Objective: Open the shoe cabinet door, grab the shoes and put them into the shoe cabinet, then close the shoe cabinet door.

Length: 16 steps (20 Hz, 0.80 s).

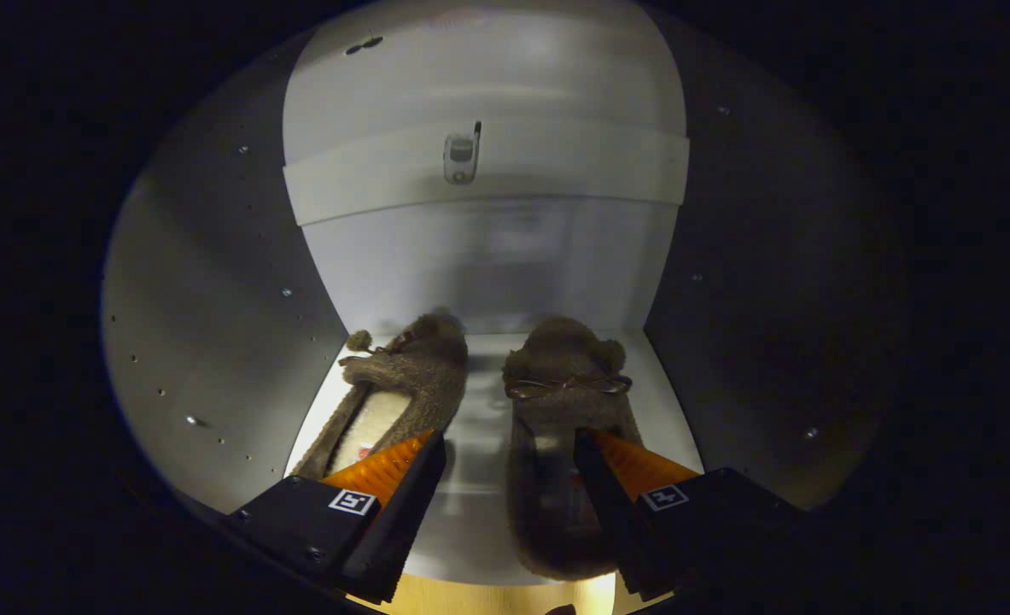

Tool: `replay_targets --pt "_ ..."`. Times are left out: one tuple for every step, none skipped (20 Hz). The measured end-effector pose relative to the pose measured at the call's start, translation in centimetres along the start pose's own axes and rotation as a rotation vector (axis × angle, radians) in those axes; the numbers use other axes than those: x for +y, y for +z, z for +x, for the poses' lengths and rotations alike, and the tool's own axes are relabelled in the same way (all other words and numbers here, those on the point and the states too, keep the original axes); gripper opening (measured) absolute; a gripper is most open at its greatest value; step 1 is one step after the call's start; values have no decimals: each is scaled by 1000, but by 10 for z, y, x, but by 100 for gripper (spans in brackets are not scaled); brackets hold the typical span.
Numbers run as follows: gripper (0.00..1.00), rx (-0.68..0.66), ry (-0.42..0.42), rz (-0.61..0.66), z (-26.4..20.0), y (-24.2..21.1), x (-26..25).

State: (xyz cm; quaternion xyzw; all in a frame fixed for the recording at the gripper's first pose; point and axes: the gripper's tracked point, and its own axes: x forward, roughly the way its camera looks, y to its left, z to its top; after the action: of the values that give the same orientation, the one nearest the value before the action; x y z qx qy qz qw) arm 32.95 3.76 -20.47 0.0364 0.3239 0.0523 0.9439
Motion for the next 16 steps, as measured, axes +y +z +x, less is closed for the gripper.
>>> replay_targets --pt "97 -36 5 -3 -12 5 2" --pt "98 -77 11 -4 -25 10 5" --pt "98 -121 27 -3 -39 16 10" --pt "98 -168 36 0 -56 21 15" --pt "98 -215 46 1 -74 26 20" --pt "98 -258 55 -4 -91 30 25" --pt "98 -288 57 -12 -111 33 28" --pt "98 -322 61 -17 -132 36 31" --pt "99 -356 69 -17 -155 38 35" --pt "98 -390 75 -15 -180 41 39" --pt "98 -423 83 -17 -204 41 42" --pt "98 -454 85 -15 -228 40 43" --pt "98 -475 92 -16 -249 39 45" --pt "98 -490 95 -17 -267 35 45" --pt "98 -499 100 -20 -284 31 45" --pt "98 -511 91 -16 -304 25 40"
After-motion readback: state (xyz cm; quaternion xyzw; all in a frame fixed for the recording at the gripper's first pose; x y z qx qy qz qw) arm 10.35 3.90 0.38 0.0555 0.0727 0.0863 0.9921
